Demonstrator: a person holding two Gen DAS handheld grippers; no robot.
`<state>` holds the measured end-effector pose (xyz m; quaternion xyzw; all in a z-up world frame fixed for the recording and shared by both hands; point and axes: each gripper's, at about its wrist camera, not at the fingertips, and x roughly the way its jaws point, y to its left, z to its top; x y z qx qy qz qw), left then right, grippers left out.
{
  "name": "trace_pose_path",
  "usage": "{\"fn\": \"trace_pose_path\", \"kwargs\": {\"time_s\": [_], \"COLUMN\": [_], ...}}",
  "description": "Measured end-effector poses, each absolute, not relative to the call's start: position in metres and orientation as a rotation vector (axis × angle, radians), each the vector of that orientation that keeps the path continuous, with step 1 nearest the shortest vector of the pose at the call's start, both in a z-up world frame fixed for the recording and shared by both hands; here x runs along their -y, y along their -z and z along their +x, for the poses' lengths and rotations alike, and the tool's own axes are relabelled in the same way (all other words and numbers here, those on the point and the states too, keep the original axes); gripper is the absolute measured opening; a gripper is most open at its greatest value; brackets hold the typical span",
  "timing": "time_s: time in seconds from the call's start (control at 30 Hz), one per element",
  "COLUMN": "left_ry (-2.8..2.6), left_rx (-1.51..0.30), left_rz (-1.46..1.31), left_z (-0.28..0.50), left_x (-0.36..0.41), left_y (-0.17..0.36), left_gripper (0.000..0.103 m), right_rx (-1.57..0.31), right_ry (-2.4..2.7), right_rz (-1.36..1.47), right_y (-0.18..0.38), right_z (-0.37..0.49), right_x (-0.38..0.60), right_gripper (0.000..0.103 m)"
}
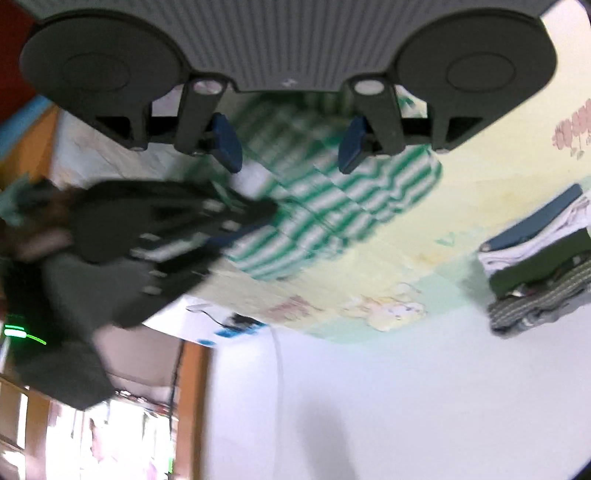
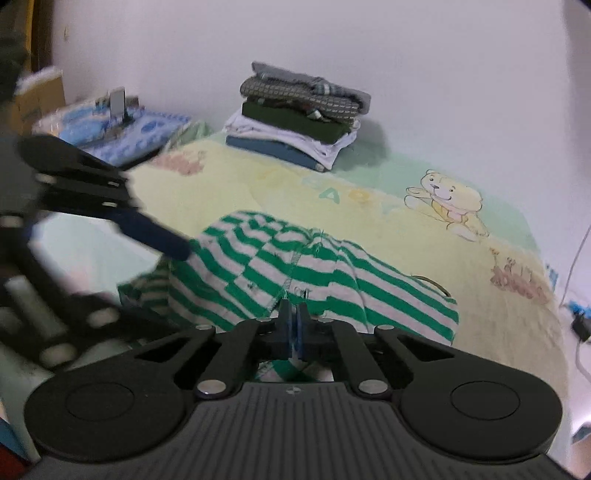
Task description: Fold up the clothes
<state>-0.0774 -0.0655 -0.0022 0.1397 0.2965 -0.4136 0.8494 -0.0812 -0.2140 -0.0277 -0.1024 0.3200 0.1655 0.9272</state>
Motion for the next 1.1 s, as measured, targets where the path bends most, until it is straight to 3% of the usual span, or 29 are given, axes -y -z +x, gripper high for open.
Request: {"fn": "trace_pose_path", "kwargs": {"time_s": [0.13,0.37,0.7,0.93,1.1], "left_ry": [0.946,0.987,1.041,1.043,0.876], "left_rx": [-0.672,-0.655,-0.641,-0.643,-0.633], "left_rz": [0.277,0.369,0.508,0.539,0.464], "left_z": [-0.059,-0.067,-0.088,-0.103,-0.07], "left_x": [0.083,0.103,0.114,0.089,0.066], "left_y": [0.019,0.044,0.051,0.031,0.025], "left_gripper": [0.06,0.077,0.076,0.075,0.077], "right_rx": [-0.648,-0.684,-0.845,-0.808,-0.773], "right_ry": [-0.352,-0.459,-0.51,-0.509,-0.497], "right_rz": [-0.068,0.227,0.152,-0.035,-0.09], "right_y": [0.014,0.003,0.038,0.061,0.066], "right_z": [-0.08,-0.069,-0.065,-0.073,-0.079], "right_x": [0.227,0.243,0.23,0.212,0.213], "right_gripper": [0.001,0.001,0.001,0.001,0.001]}}
